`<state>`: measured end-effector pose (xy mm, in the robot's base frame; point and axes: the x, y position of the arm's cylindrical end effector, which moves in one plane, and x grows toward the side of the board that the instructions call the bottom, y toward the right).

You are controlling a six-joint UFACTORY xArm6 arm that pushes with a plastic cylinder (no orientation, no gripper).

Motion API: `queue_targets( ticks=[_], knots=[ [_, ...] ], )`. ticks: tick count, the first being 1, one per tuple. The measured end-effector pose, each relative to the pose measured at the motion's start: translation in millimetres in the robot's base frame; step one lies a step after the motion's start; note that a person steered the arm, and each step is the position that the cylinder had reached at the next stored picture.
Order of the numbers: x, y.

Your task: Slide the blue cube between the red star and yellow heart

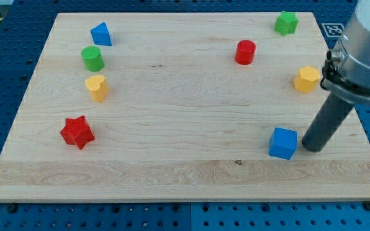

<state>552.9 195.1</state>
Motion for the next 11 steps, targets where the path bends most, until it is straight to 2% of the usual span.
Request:
queue_targets(
  ticks=[1,4,6,9,11],
  knots=[
    [7,-21],
    [-26,-98],
    [-48,-113],
    [-60,-191],
    [-87,-225]
  ],
)
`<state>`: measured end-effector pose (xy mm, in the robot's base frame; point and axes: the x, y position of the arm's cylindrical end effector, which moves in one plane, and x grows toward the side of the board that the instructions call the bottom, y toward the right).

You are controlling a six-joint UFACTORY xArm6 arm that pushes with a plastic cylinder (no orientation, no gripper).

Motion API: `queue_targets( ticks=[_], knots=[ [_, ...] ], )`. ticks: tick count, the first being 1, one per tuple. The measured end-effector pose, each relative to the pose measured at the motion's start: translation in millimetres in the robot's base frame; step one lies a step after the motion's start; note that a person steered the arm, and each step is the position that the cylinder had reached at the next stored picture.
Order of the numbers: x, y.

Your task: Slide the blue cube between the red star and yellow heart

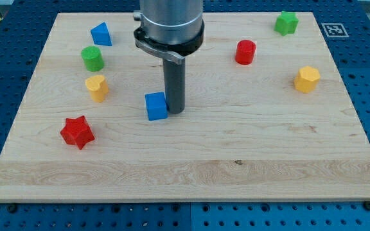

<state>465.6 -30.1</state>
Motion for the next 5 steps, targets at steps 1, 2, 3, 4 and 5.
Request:
queue_targets(
  ticks=[1,2,3,4,5],
  knots=[
    [2,-18],
    [3,-35],
    [5,-54],
    [6,-75],
    [6,-94]
  ],
)
